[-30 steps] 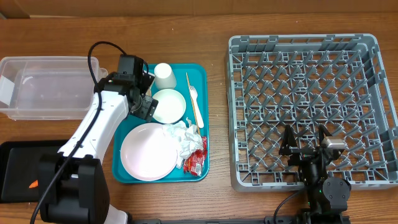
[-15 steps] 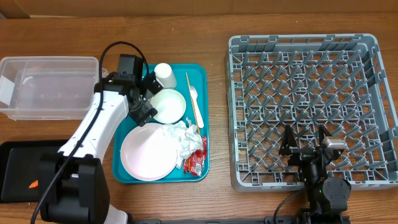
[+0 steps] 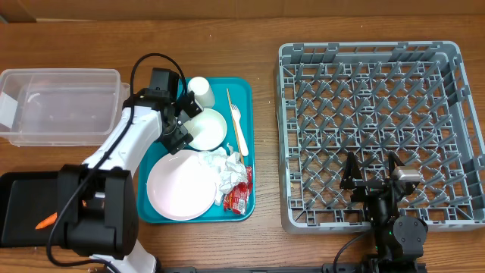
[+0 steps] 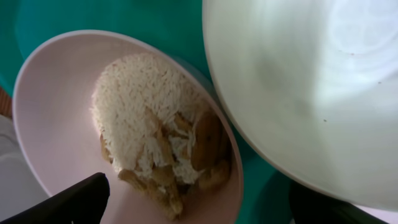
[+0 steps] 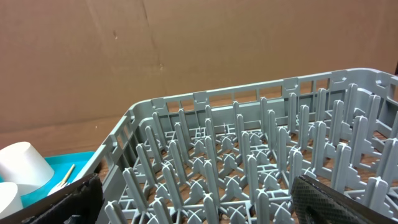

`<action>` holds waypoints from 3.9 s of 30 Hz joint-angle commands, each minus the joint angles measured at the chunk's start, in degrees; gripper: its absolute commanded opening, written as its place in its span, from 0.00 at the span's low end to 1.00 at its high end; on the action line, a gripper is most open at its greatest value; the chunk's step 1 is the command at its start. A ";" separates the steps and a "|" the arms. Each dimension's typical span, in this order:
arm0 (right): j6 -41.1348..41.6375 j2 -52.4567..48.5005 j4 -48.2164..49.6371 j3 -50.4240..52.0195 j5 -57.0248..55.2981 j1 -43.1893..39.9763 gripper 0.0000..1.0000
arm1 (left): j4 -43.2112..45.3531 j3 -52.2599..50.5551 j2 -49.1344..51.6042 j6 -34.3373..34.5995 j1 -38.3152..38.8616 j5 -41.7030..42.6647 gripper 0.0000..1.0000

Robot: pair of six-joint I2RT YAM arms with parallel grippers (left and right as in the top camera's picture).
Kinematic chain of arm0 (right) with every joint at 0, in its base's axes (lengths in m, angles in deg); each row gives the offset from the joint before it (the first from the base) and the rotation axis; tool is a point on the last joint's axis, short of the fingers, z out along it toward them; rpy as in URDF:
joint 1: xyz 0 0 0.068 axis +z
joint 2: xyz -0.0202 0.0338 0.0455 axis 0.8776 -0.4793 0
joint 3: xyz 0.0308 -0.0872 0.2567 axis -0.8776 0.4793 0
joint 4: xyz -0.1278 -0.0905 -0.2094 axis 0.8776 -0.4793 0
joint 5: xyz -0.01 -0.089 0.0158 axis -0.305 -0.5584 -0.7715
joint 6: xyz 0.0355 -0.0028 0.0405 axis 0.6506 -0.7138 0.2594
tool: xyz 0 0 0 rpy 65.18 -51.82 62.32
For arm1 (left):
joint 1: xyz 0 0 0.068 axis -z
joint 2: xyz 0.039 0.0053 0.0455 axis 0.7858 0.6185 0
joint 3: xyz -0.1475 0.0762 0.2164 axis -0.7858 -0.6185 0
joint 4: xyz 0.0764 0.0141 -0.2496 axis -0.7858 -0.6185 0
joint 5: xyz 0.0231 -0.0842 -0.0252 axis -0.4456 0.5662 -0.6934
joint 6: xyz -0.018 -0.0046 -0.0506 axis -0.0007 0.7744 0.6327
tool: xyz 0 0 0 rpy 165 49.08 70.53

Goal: Sort waste into correct bins and load items into the dishwasher
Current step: 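Grasp the pink bowl rim with the left gripper and lift, then carry the pink bowl left over the black tray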

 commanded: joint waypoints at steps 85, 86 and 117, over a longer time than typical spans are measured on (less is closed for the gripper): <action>-0.17 0.26 0.33 0.61 -0.55 -0.20 1.00 | -9.51 26.45 1.99 38.29 -0.37 9.55 0.04; -0.17 0.26 0.33 0.61 -0.55 -0.20 1.00 | -10.14 27.32 1.99 40.28 -0.70 9.18 0.04; -0.17 0.26 0.33 0.61 -0.55 -0.20 1.00 | -15.87 31.71 1.88 58.14 -37.05 22.08 0.04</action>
